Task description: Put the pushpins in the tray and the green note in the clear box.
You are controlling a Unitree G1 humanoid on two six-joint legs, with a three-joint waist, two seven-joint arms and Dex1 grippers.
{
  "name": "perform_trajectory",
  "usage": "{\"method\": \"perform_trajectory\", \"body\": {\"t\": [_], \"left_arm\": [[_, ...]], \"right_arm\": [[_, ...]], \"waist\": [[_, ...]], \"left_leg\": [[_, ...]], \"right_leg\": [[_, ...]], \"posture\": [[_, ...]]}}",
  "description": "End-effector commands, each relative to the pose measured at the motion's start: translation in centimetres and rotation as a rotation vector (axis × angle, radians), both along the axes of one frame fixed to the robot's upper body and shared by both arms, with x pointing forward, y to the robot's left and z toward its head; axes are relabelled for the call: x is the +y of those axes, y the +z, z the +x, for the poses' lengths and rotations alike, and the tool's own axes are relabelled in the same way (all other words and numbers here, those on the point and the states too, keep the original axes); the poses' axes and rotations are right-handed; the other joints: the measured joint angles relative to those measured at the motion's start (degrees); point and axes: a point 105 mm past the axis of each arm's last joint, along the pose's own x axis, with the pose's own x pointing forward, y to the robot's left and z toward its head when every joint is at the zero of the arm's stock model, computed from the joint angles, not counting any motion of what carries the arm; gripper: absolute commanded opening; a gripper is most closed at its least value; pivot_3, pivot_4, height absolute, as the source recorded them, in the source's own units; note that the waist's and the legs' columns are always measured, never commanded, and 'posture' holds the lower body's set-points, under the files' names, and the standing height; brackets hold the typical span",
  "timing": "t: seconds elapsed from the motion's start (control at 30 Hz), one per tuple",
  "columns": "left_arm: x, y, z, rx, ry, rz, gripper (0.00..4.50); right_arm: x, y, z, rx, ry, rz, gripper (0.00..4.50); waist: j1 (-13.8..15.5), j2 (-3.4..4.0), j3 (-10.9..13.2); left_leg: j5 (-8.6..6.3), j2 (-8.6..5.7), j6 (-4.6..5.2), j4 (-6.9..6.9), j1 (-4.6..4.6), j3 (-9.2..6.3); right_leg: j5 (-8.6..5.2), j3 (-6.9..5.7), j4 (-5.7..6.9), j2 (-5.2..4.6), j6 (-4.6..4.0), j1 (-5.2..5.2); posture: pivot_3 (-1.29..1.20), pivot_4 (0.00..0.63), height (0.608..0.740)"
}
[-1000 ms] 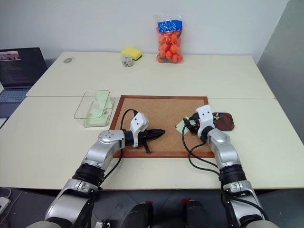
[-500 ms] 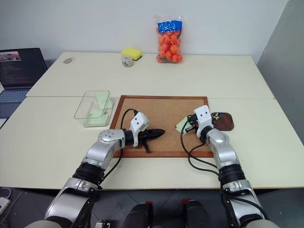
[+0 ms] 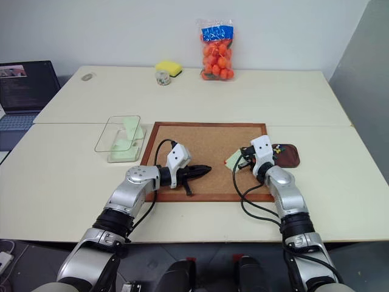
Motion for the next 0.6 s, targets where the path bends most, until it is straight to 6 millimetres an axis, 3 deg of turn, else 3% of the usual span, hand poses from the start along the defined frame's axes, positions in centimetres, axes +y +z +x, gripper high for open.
{"method": "perform_trajectory", "body": {"t": [0.03, 0.23, 0.33, 0.6], "left_arm": [[1.4, -2.9, -0.4, 0.093, 0.045, 0.085, 0.0], [1.4, -3.0, -0.4, 0.097, 0.042, 0.089, 0.0], [1.3, -3.1, -0.4, 0.098, 0.039, 0.091, 0.0], [1.3, -3.1, -0.6, 0.098, 0.037, 0.091, 0.0]], "right_arm": [[0.2, 4.4, -0.4, -0.14, 0.023, 0.078, 0.01], [-0.1, 5.3, -0.6, -0.15, -0.003, 0.118, 0.01], [-1.5, 5.7, -0.1, -0.171, -0.085, 0.107, 0.01], [-9.0, 4.9, 0.8, -0.156, -0.486, 0.002, 0.01]], "waist": [[0.0, 0.0, 0.0], [0.01, 0.0, -0.01], [0.01, 0.0, 0.0], [0.01, 0.0, -0.01]], "left_leg": [[0.0, 0.0, 0.0, 0.0, 0.0, 0.0], [0.0, 0.0, 0.0, 0.01, 0.06, 0.0], [0.0, 0.0, 0.0, 0.01, 0.05, -0.01], [0.0, 0.0, 0.0, 0.0, 0.04, 0.0]], "right_leg": [[0.0, 0.0, -0.01, 0.0, 0.0, 0.0], [0.0, 0.0, 0.0, 0.0, 0.0, 0.05], [0.0, -0.01, 0.0, 0.0, 0.0, 0.04], [0.0, 0.01, -0.01, 0.0, 0.0, 0.04]], "posture": [[0.0, 0.15, 0.74], [0.0, 0.15, 0.74], [0.0, 0.15, 0.74], [0.0, 0.15, 0.74]]}}
